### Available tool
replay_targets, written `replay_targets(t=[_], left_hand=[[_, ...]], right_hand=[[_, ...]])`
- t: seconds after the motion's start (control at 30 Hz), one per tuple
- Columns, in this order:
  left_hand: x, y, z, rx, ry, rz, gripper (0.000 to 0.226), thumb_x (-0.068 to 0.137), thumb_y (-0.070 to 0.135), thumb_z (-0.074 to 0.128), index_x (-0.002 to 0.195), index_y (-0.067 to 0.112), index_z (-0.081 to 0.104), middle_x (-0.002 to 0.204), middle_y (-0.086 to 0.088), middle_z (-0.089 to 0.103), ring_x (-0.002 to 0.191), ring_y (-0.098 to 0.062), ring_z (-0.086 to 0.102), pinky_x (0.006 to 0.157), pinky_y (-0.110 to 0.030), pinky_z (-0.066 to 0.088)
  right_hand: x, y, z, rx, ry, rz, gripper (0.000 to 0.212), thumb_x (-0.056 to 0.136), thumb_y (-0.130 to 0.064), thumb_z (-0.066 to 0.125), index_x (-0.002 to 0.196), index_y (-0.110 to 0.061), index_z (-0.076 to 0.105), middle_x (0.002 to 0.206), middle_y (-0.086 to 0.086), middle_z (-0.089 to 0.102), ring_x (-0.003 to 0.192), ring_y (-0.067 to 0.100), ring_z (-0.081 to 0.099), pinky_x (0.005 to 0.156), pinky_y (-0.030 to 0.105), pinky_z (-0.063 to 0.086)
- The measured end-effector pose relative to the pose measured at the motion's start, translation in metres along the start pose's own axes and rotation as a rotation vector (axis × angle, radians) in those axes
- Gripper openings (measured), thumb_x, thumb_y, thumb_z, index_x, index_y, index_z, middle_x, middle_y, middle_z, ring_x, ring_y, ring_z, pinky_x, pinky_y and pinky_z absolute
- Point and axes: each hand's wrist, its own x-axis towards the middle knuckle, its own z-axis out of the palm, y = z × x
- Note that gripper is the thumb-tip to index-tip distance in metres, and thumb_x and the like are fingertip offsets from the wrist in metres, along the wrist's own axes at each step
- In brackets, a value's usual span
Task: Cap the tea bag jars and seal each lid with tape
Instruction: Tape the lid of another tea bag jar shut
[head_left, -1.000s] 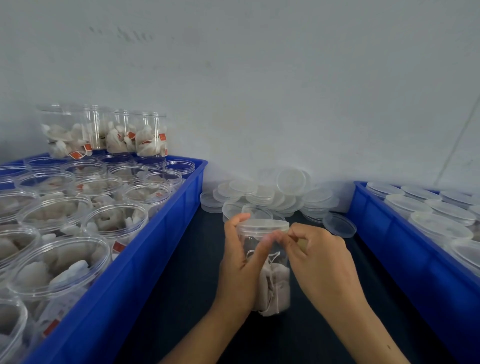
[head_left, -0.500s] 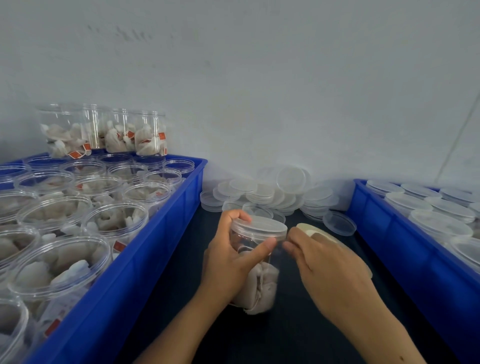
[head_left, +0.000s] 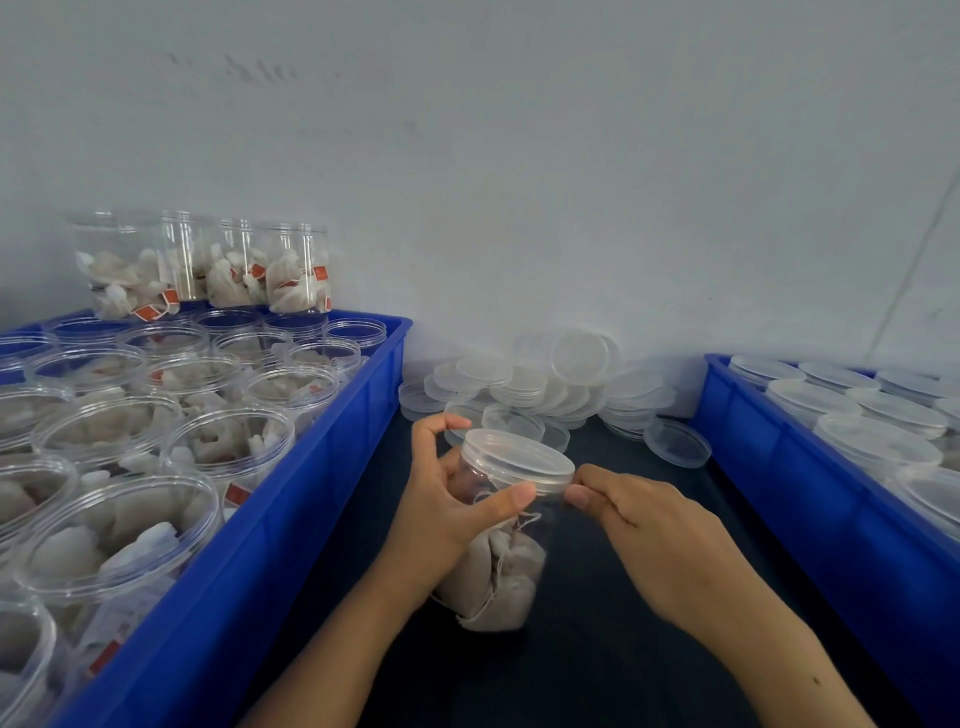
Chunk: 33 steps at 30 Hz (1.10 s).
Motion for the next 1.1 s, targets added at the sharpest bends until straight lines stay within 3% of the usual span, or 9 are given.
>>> replay_targets(t=[0.1, 0.2, 0.3, 0.4, 0.53, 0.67, 0.87, 1.0, 1.1], left_hand=[[0.0, -0.001, 0.0, -0.011, 0.014, -0.06, 0.08, 0.061, 0.022, 0.085, 0.119, 0.034, 0.032, 0.106, 0.005, 0.073, 0.099, -0.015, 0.07, 0.074, -0.02, 0.055], [-0.001, -0.003, 0.0, -0.033, -0.006, -0.107, 0.069, 0.067, 0.026, 0.077, 0.12, 0.03, 0.034, 0.106, 0.004, 0.073, 0.101, -0.013, 0.07, 0.077, -0.021, 0.055], [0.0, -0.003, -0.001, -0.169, -0.051, -0.148, 0.06, 0.072, 0.035, 0.07, 0.122, 0.019, 0.039, 0.107, 0.001, 0.072, 0.101, -0.02, 0.069, 0.077, -0.026, 0.056], [0.0, -0.001, 0.0, -0.194, -0.062, -0.127, 0.054, 0.082, 0.039, 0.064, 0.119, 0.009, 0.039, 0.099, 0.006, 0.073, 0.092, -0.015, 0.07, 0.073, -0.023, 0.055], [-0.002, -0.001, 0.011, 0.103, 0.103, 0.0, 0.032, 0.09, 0.04, 0.046, 0.108, 0.015, 0.054, 0.097, 0.01, 0.065, 0.087, -0.002, 0.064, 0.075, -0.017, 0.052], [-0.011, 0.003, 0.035, 0.642, 0.433, 0.149, 0.045, 0.094, 0.051, 0.026, 0.123, 0.028, 0.052, 0.115, 0.007, 0.055, 0.092, 0.01, 0.056, 0.071, -0.005, 0.044], [-0.012, 0.01, 0.036, 0.665, 0.282, -0.031, 0.1, 0.059, 0.084, 0.05, 0.145, 0.038, 0.029, 0.138, 0.017, 0.048, 0.123, -0.001, 0.046, 0.098, -0.026, 0.042], [-0.004, 0.011, 0.023, 0.538, 0.274, -0.08, 0.072, 0.044, 0.089, 0.063, 0.103, 0.05, 0.049, 0.096, 0.029, 0.064, 0.09, 0.011, 0.06, 0.073, -0.011, 0.047], [0.002, 0.007, 0.012, 0.41, 0.358, -0.142, 0.078, 0.036, 0.091, 0.063, 0.097, 0.042, 0.054, 0.092, 0.019, 0.067, 0.08, 0.008, 0.062, 0.073, -0.022, 0.051]], right_hand=[[0.001, 0.003, 0.002, 0.028, 0.008, 0.011, 0.035, 0.095, -0.056, 0.02, 0.117, -0.042, 0.044, 0.096, -0.01, 0.058, 0.084, 0.007, 0.055, 0.078, 0.033, 0.05], [0.002, 0.002, 0.004, 0.175, -0.004, 0.009, 0.051, 0.096, -0.051, 0.029, 0.143, -0.056, 0.009, 0.098, -0.006, 0.062, 0.089, 0.01, 0.059, 0.081, 0.033, 0.05], [0.003, 0.0, 0.005, 0.218, -0.007, -0.072, 0.054, 0.099, -0.047, 0.029, 0.127, -0.079, -0.004, 0.111, -0.003, 0.06, 0.098, 0.011, 0.058, 0.089, 0.033, 0.049], [0.004, 0.003, 0.008, 0.253, 0.001, -0.084, 0.049, 0.099, -0.048, 0.028, 0.125, -0.081, 0.002, 0.113, -0.006, 0.056, 0.099, 0.009, 0.056, 0.091, 0.031, 0.047], [0.005, 0.004, 0.012, 0.285, 0.036, -0.06, 0.043, 0.101, -0.045, 0.021, 0.133, -0.073, 0.011, 0.098, -0.009, 0.052, 0.089, 0.008, 0.055, 0.085, 0.026, 0.047], [0.006, -0.003, 0.02, 0.26, 0.109, -0.007, 0.042, 0.103, -0.04, 0.02, 0.137, -0.065, 0.016, 0.092, -0.009, 0.048, 0.08, 0.008, 0.054, 0.072, 0.022, 0.044], [0.008, -0.013, 0.029, 0.178, 0.109, 0.042, 0.053, 0.103, -0.029, 0.028, 0.14, -0.062, 0.008, 0.095, -0.006, 0.046, 0.072, 0.008, 0.052, 0.06, 0.018, 0.039], [0.007, -0.009, 0.021, 0.275, 0.031, 0.03, 0.049, 0.103, -0.039, 0.027, 0.139, -0.065, 0.005, 0.097, -0.006, 0.051, 0.077, 0.009, 0.055, 0.069, 0.019, 0.045], [0.003, -0.008, 0.017, 0.604, -0.11, 0.113, 0.054, 0.098, -0.053, 0.035, 0.146, -0.049, 0.011, 0.073, -0.001, 0.069, 0.058, -0.002, 0.053, 0.062, 0.015, 0.041]])
